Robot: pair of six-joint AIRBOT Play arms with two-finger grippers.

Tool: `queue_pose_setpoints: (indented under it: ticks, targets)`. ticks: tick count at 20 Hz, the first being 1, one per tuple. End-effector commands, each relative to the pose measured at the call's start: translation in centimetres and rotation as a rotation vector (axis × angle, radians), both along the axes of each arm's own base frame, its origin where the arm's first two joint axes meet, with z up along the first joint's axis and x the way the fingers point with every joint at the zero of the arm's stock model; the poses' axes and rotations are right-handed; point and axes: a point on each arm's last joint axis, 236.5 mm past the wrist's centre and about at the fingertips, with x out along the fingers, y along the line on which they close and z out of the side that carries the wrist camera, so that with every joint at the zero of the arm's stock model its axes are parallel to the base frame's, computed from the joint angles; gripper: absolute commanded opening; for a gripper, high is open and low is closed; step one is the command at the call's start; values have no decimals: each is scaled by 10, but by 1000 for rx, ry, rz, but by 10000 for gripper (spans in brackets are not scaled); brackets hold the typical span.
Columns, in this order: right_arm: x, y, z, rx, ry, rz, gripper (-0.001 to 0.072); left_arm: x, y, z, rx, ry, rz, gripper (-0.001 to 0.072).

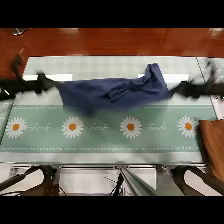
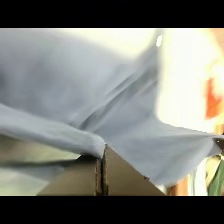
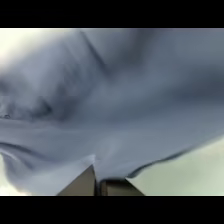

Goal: Fold the shirts.

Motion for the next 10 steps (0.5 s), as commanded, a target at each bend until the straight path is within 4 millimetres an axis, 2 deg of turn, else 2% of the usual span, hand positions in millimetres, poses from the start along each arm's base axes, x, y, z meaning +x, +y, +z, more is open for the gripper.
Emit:
queue_pose_setpoints:
  ticks: [1,2,4,6,7,8,10]
  targets:
    - [11,-5,193,-168,-404,7,23,-10,-10,207,21,-488,-6,21]
    - [-1,-9,233,-232,-488,-12,23,-31,-14,256,75,-615,-6,21]
    - [-42,-14,296,-349,-627,-60,24,-81,-19,320,224,-796,24,21]
    - [-93,-11,338,-427,-754,-106,24,-129,-13,354,412,-892,117,20]
    - [-120,-12,350,-470,-795,-136,24,-151,-5,364,505,-921,188,20]
    - [-143,-15,357,-505,-816,-169,24,-171,9,373,607,-944,291,20]
    - [-183,-32,360,-562,-797,-290,24,-210,46,390,814,-978,512,20]
